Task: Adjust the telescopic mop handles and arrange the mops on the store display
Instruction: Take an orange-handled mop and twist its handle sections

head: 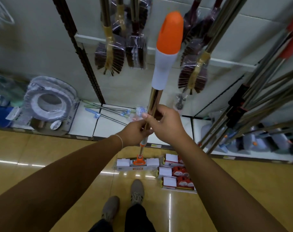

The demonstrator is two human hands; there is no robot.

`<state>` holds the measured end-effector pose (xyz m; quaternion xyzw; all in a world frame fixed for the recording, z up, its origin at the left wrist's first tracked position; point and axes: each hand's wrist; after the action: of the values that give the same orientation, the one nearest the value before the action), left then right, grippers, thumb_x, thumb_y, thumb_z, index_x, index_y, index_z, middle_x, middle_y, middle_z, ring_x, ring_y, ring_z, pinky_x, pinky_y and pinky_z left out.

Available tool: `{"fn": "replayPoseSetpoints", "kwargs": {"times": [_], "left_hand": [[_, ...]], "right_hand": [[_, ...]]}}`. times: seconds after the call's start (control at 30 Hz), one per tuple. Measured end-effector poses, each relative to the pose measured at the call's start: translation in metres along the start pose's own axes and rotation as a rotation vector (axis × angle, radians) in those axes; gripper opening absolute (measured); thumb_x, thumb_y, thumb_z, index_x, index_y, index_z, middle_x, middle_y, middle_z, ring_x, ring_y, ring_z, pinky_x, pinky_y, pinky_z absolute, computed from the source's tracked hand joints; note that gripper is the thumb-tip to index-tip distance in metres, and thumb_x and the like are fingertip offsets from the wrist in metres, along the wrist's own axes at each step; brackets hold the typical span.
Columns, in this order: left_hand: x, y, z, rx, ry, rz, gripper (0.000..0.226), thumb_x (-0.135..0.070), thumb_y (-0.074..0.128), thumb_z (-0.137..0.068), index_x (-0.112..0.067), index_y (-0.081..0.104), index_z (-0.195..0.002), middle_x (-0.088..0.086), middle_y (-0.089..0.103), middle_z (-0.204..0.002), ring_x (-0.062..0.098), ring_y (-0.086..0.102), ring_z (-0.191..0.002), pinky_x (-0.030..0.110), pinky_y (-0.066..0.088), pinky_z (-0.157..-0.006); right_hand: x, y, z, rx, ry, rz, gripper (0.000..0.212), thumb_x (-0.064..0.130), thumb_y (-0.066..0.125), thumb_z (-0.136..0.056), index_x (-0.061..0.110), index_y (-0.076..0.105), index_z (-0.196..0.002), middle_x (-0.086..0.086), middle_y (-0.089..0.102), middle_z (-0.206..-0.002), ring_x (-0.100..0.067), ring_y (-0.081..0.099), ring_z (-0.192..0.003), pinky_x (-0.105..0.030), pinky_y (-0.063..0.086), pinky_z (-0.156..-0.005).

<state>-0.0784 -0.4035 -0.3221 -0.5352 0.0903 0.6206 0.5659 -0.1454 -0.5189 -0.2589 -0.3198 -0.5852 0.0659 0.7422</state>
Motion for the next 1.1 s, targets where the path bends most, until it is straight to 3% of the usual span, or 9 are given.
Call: {"fn": "replayPoseSetpoints", "kwargs": {"times": [0.2,0.27,0.47,0.57,0.67,0.8,0.87,0.97,1.1], "left_hand": [[0.008,-0.002,0.042,0.138,0.111,-0.099,0.004,-0.021,0.059,-0.092,-0.022,0.056,-0.094,0.009,0.067,-0.099,0.026,0.063,-0.093,0.041,0.052,-0.085],[0.008,-0.011,0.056,0.175,0.164,-0.126,0.008,-0.029,0.062,-0.087,-0.028,0.055,-0.09,0.006,0.066,-0.097,0.025,0.063,-0.093,0.046,0.052,-0.086],[-0.029,-0.036,0.088,0.214,0.339,-0.208,0.017,-0.047,0.064,-0.086,-0.034,0.056,-0.094,-0.005,0.066,-0.097,0.019,0.062,-0.095,0.035,0.051,-0.086],[-0.06,-0.043,0.101,0.214,0.401,-0.159,0.011,-0.044,0.069,-0.084,-0.04,0.06,-0.081,-0.012,0.067,-0.087,0.013,0.065,-0.089,0.034,0.053,-0.084],[-0.095,-0.039,0.109,0.285,0.46,-0.095,0.016,-0.044,0.07,-0.082,-0.03,0.064,-0.077,-0.006,0.063,-0.074,0.012,0.059,-0.072,0.036,0.049,-0.074],[-0.15,-0.011,0.114,0.42,0.518,0.01,0.048,-0.052,0.069,-0.076,-0.009,0.069,-0.097,0.008,0.074,-0.092,0.017,0.07,-0.089,0.039,0.054,-0.086],[-0.18,0.012,0.117,0.515,0.545,0.046,0.037,-0.038,0.069,-0.086,-0.004,0.068,-0.101,0.009,0.075,-0.097,0.02,0.071,-0.094,0.038,0.055,-0.09],[-0.226,0.057,0.123,0.628,0.587,0.087,0.026,-0.021,0.061,-0.094,0.004,0.064,-0.103,0.014,0.074,-0.095,0.023,0.072,-0.092,0.032,0.056,-0.086],[-0.283,0.137,0.13,0.762,0.628,0.163,0.019,-0.016,0.057,-0.096,0.001,0.054,-0.088,0.013,0.063,-0.072,0.025,0.062,-0.068,0.035,0.052,-0.071]], "right_hand": [[0.018,0.013,0.063,-0.056,-0.001,0.041,0.009,0.024,0.071,-0.089,0.021,0.07,-0.097,0.029,0.056,-0.077,0.024,0.054,-0.076,0.0,0.039,-0.069],[0.03,0.014,0.079,-0.056,-0.003,0.063,0.006,0.023,0.07,-0.089,0.025,0.066,-0.094,0.029,0.056,-0.077,0.025,0.054,-0.076,0.001,0.037,-0.067],[0.072,-0.006,0.113,-0.208,0.039,-0.026,0.017,0.037,0.068,-0.087,0.026,0.069,-0.099,0.008,0.073,-0.095,-0.01,0.068,-0.093,-0.04,0.056,-0.085],[0.095,-0.033,0.132,-0.287,0.022,-0.08,0.016,0.027,0.069,-0.09,0.018,0.069,-0.103,0.002,0.074,-0.096,-0.011,0.07,-0.09,-0.039,0.057,-0.086],[0.108,-0.066,0.154,-0.392,0.0,-0.107,0.02,0.028,0.07,-0.09,0.014,0.069,-0.104,-0.002,0.075,-0.094,-0.014,0.071,-0.089,-0.042,0.058,-0.085],[0.108,-0.115,0.191,-0.549,0.0,-0.124,0.018,0.027,0.071,-0.089,0.013,0.069,-0.102,-0.006,0.076,-0.09,-0.016,0.072,-0.086,-0.045,0.058,-0.083],[0.102,-0.14,0.213,-0.624,0.008,-0.143,0.018,0.033,0.071,-0.088,0.017,0.068,-0.096,-0.008,0.076,-0.087,-0.02,0.073,-0.085,-0.049,0.058,-0.081],[0.09,-0.181,0.25,-0.763,0.029,-0.145,0.042,0.05,0.068,-0.079,0.012,0.069,-0.096,-0.022,0.073,-0.087,-0.039,0.07,-0.085,-0.059,0.055,-0.073],[0.059,-0.242,0.307,-0.902,0.047,-0.163,0.04,0.049,0.068,-0.078,0.012,0.071,-0.092,-0.028,0.071,-0.087,-0.047,0.068,-0.088,-0.065,0.053,-0.075]]}}
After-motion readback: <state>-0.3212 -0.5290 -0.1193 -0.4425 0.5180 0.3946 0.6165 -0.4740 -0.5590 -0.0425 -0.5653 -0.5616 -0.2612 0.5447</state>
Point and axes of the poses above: each hand's wrist, its own z-axis away from the middle knuckle, its own y-axis out of the palm, x = y × z
